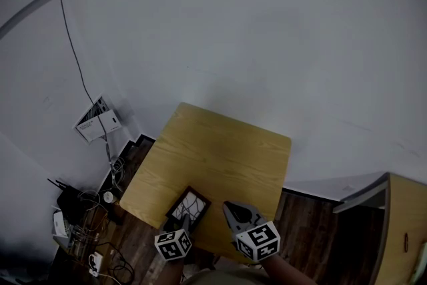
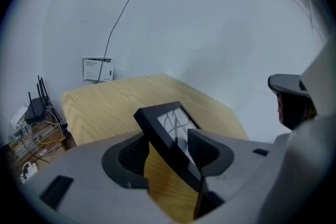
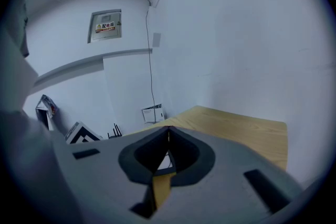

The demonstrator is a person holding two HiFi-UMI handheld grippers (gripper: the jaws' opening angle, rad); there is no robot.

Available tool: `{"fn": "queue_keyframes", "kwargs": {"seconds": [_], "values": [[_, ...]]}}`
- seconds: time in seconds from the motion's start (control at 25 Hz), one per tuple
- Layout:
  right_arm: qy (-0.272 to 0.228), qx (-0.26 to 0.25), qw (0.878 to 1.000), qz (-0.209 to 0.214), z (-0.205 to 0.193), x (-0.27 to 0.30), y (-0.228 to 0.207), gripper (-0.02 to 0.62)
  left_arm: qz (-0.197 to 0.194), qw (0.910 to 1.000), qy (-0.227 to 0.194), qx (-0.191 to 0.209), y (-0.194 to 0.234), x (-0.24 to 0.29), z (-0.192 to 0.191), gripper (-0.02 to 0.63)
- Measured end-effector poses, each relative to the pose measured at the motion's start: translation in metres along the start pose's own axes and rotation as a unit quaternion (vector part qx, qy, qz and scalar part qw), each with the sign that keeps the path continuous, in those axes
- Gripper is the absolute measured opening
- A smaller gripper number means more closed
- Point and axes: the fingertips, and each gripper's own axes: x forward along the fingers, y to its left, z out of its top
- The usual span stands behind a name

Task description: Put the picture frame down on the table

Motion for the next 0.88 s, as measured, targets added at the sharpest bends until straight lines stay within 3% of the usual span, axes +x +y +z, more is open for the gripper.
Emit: {"fn": "queue_keyframes", "kwargs": {"seconds": [0.4,0.88], "values": [[0.003,0.001,1.000,0.006,-0.003,0.001,0.005,0.000,0.046,0.9989,0.003,0.002,0.020,0.000,-0.007,0.316],[0.004,0.003,1.000,0.003,-0.007,-0.005,0.011,0.000,0.033,0.9993,-0.018,-0.001,0.017,-0.010,0.000,0.321]]}}
